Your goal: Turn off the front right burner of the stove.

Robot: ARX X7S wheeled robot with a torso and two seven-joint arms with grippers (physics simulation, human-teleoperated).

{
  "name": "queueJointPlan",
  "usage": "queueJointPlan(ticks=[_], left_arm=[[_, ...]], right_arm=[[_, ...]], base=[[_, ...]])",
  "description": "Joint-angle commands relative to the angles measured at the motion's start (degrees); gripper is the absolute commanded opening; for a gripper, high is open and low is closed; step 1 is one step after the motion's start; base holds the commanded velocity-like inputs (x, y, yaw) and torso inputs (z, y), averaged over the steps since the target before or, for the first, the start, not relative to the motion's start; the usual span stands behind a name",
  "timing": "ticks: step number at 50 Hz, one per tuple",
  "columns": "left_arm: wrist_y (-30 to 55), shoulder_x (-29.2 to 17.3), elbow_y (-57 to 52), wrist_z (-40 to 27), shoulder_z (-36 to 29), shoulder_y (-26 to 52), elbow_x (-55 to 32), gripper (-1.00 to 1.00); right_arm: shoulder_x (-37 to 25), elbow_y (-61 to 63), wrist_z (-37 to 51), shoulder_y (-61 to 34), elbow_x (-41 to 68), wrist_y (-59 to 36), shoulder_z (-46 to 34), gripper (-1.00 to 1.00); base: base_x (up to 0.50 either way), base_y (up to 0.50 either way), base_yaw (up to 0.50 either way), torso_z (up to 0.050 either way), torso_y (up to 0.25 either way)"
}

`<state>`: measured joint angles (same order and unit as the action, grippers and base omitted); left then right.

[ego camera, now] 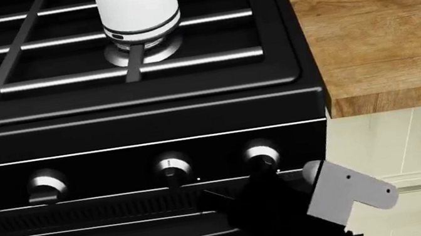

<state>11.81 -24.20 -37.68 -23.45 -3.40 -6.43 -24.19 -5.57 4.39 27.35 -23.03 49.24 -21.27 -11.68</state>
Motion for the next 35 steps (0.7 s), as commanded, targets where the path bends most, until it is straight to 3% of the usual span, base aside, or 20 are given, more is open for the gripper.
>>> queueJointPlan(ticks=[1, 35], left_arm=[[0.4, -0.2, -0.4, -0.4, -0.1, -0.1, -0.2, 1.0], [0.5, -0.9, -0.2, -0.6, -0.7, 0.4, -0.4, 1.0]], right_arm=[[1.7, 2.6, -5.4, -3.0, 7.6, 3.9, -0.6, -1.0], [2.3, 0.1, -5.9, -4.4, 17.9, 7.1, 0.4, -1.0]], base=[[0.01, 0.0, 0.0, 0.0, 0.0], [0.01, 0.0, 0.01, 0.001, 0.001]])
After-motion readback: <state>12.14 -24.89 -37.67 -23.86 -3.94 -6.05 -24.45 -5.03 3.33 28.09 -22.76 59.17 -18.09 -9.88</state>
